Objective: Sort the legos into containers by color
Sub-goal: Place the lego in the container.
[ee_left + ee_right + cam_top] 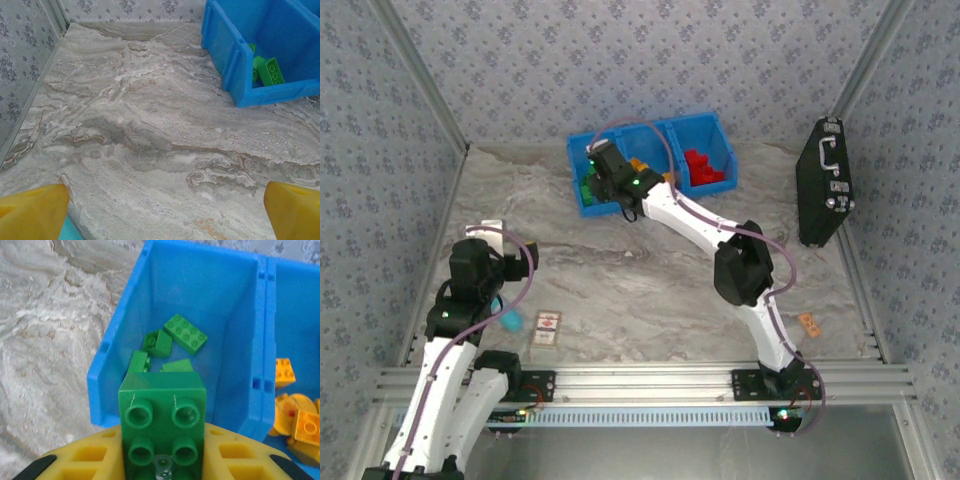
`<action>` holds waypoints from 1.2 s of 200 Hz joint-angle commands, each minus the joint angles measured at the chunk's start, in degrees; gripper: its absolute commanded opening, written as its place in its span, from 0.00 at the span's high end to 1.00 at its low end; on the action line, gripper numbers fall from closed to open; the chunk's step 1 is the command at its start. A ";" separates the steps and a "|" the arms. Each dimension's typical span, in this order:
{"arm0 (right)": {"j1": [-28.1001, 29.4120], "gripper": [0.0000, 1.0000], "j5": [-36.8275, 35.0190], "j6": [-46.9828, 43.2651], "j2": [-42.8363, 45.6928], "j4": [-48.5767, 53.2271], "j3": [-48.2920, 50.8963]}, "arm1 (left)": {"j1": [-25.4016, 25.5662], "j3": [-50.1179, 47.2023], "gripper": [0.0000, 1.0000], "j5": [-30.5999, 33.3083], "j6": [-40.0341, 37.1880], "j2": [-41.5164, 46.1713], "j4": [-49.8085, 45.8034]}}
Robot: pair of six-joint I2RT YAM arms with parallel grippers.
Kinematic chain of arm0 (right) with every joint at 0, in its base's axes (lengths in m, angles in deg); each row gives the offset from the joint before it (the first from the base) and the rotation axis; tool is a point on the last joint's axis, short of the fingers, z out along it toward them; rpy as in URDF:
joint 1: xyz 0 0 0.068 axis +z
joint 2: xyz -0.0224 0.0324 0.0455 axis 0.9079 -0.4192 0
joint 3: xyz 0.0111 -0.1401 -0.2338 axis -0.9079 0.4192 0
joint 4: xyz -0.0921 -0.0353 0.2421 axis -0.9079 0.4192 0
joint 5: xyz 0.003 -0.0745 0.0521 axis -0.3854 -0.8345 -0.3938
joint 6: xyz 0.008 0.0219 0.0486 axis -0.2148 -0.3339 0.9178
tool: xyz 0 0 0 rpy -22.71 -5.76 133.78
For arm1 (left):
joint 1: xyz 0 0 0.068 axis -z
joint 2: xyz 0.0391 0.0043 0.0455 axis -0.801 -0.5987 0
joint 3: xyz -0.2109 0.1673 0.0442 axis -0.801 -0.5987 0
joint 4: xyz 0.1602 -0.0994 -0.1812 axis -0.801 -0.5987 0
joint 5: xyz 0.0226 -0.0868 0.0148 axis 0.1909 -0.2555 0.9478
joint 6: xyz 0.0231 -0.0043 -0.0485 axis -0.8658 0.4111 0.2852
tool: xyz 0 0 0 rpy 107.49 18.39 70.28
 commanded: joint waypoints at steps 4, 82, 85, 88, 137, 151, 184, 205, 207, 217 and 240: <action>-0.38 0.66 -2.80 -1.96 -2.52 -9.08 -0.94 | 0.25 0.70 0.00 1.07 -0.73 -0.32 1.36; -3.02 0.64 -3.06 -2.32 -15.23 -10.05 -16.01 | 0.24 0.98 0.00 -1.27 -0.30 -3.60 2.15; -3.24 0.63 -3.06 -2.17 -15.89 -9.81 -16.68 | 0.31 1.03 0.00 -1.29 -0.31 -3.72 2.21; -3.35 0.62 -3.06 -1.93 -16.45 -9.55 -17.17 | 0.24 0.96 0.00 -1.30 -0.32 -3.79 2.17; -6.04 0.60 1.35 5.07 -20.84 -8.97 -20.13 | 0.21 1.02 0.00 -1.09 -0.18 -4.79 2.70; -6.58 0.60 3.15 6.14 -21.66 -9.15 -20.41 | 0.15 1.05 0.00 -1.09 -0.21 -5.31 2.85; -7.52 0.59 6.55 7.64 -23.14 -9.46 -21.64 | 0.16 1.31 0.00 -1.16 -0.25 -6.73 2.95; -7.59 0.59 7.00 7.30 -23.57 -9.03 -22.48 | 0.20 1.40 0.00 -1.25 -0.25 -6.92 3.03; -7.53 0.59 7.03 7.25 -23.54 -9.09 -22.46 | 0.16 1.40 0.00 -1.25 -0.26 -6.92 3.07; -7.51 0.59 7.13 7.03 -23.44 -9.02 -22.45 | 0.19 1.40 0.00 -1.28 -0.22 -6.81 3.11; -7.50 0.59 7.33 6.44 -22.77 -8.28 -22.41 | 0.21 1.40 0.00 -1.41 -0.20 -6.57 3.04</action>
